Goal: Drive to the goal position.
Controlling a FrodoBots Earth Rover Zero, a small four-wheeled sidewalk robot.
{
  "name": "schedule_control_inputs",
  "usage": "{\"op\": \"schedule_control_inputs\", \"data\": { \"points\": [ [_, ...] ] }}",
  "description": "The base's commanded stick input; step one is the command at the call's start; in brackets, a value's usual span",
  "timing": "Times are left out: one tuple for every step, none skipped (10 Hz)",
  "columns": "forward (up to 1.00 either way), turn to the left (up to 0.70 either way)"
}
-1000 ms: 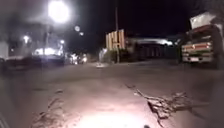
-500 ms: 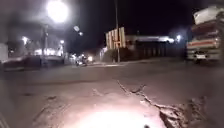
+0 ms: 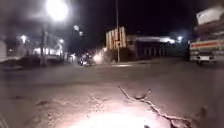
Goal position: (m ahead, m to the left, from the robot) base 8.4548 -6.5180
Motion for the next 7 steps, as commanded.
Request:
{"op": "schedule_control_inputs", "data": {
  "points": [
    [0.62, 0.0],
    [0.7, 0.0],
    [0.7, 0.0],
    [0.7, 0.0],
    [0.7, 0.0],
    [0.7, 0.0],
    [0.7, 0.0]
  ]
}}
